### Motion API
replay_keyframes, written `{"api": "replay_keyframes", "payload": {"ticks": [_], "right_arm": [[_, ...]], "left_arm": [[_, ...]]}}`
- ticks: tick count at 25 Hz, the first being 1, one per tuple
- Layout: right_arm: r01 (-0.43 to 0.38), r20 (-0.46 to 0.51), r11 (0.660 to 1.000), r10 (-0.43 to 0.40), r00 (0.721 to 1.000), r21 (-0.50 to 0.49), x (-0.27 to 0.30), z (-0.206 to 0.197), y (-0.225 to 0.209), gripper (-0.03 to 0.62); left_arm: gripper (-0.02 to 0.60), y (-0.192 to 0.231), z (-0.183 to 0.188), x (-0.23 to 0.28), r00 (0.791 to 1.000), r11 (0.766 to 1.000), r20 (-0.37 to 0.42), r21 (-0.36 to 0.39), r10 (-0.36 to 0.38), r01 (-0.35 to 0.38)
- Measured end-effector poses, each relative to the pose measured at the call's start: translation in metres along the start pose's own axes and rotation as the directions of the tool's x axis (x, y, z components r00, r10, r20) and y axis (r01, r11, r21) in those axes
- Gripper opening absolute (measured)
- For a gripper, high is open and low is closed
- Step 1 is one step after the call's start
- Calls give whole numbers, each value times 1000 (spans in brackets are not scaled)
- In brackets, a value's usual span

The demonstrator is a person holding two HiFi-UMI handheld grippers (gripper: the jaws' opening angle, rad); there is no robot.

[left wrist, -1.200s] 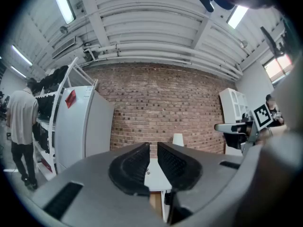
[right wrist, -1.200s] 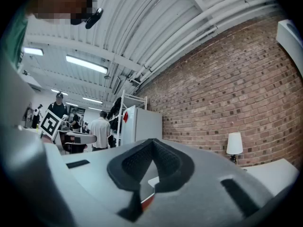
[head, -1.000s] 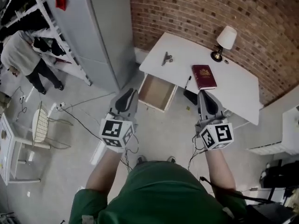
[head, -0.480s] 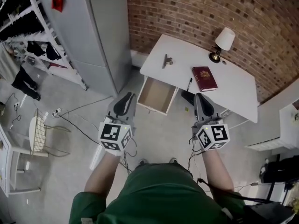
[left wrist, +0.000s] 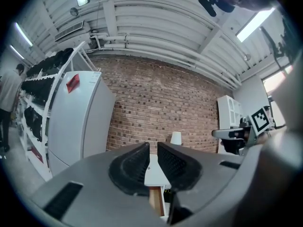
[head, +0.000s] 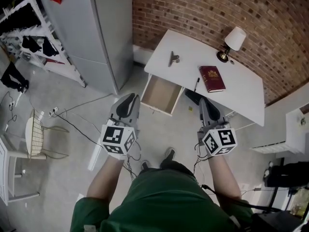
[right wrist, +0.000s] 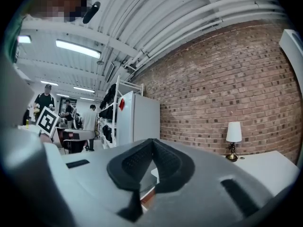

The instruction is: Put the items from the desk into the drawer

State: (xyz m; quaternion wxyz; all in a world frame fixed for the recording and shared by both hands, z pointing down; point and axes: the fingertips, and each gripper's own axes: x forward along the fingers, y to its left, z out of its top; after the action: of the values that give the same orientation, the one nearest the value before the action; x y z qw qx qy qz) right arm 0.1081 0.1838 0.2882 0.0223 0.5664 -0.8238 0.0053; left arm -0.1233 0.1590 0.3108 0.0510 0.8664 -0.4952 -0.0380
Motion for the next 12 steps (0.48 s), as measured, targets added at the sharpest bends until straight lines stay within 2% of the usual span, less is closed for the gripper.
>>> {"api": "replay_keyframes", "payload": {"ticks": [5, 12], "right_arm": [[-8, -25, 999, 9, 1000, 34, 20, -17, -17, 3], [-72, -27, 997, 73, 997, 34, 62, -24, -36, 3]], "left_arm": [[48, -2, -5, 19, 1000, 1000, -15, 15, 0, 0], [48, 18, -5, 41, 996, 996, -11, 14, 89, -89]]}}
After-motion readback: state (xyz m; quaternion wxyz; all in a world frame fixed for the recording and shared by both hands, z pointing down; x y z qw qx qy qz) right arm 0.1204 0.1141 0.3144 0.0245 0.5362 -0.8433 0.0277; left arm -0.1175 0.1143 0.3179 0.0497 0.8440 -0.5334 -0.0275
